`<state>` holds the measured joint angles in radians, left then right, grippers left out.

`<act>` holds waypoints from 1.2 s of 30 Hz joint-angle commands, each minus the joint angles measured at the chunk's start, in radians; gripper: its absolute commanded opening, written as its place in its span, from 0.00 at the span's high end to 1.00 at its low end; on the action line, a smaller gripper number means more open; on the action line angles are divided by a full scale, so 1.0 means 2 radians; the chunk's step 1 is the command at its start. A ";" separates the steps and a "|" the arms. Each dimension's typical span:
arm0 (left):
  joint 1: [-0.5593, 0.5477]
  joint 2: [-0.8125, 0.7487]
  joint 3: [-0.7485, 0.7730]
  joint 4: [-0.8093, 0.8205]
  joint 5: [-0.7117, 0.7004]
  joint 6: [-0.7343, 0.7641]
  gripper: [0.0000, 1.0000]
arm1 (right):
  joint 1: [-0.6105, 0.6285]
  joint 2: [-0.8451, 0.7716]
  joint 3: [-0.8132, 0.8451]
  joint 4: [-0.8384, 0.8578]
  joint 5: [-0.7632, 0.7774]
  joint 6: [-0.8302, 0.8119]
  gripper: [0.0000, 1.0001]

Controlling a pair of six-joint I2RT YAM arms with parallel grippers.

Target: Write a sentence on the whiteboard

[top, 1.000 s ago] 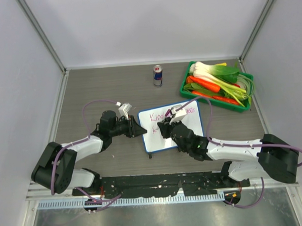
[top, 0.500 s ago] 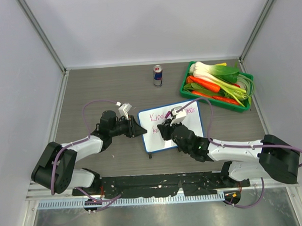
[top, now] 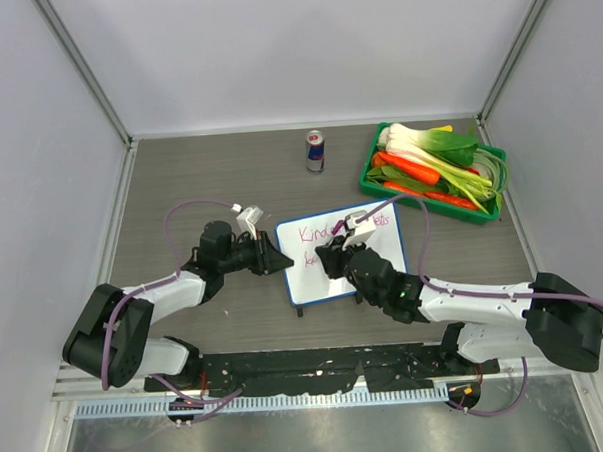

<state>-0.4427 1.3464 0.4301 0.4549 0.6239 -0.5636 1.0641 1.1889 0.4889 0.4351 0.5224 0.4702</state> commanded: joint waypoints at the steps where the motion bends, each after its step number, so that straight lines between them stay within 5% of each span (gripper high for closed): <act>1: -0.004 0.019 -0.002 -0.043 -0.039 0.035 1.00 | -0.001 -0.008 0.028 0.022 0.020 -0.006 0.99; 22: -0.003 0.019 -0.003 -0.042 -0.038 0.035 1.00 | -0.002 0.034 0.033 0.016 0.061 -0.005 0.99; 36: -0.005 0.019 -0.002 -0.043 -0.038 0.036 1.00 | -0.002 -0.020 0.012 0.020 0.056 -0.004 0.99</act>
<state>-0.4427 1.3464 0.4301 0.4549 0.6239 -0.5636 1.0626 1.1774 0.5159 0.4400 0.6003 0.4526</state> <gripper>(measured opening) 0.237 0.162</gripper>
